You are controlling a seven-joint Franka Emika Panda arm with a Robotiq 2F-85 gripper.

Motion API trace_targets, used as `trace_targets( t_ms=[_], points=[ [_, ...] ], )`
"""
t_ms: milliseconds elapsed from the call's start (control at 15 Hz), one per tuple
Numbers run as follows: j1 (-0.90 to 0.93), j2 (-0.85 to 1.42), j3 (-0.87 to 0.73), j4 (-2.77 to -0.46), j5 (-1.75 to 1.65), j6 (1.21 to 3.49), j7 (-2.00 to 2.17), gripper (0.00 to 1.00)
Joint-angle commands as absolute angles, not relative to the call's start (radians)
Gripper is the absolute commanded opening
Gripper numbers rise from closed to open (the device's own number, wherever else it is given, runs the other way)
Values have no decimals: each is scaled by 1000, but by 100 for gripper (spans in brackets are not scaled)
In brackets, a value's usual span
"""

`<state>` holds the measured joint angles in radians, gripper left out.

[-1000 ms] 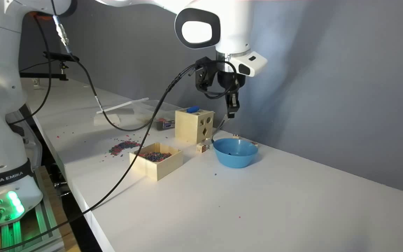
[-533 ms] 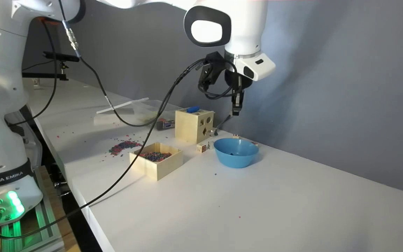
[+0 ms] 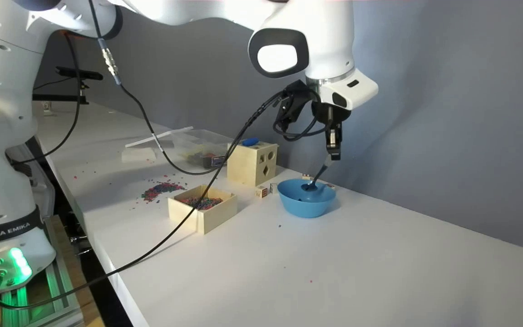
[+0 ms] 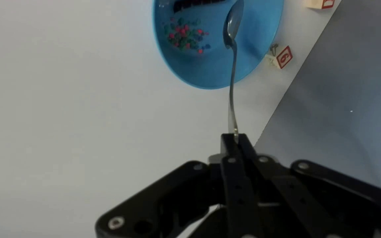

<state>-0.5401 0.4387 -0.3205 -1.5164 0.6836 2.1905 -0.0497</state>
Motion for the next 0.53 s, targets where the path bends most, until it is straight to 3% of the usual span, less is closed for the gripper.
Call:
trace_targets(
  t_ms=[0,267,333,467],
  points=[
    [-534,466,-295,-1534,654,2256,-46,1],
    [-545,478,-267,-1536,654,2215,-73,1],
    [-550,470,-264,-1534,651,2199,-86,29],
    [-552,451,-274,-1531,633,2176,-94,36]
  ],
)
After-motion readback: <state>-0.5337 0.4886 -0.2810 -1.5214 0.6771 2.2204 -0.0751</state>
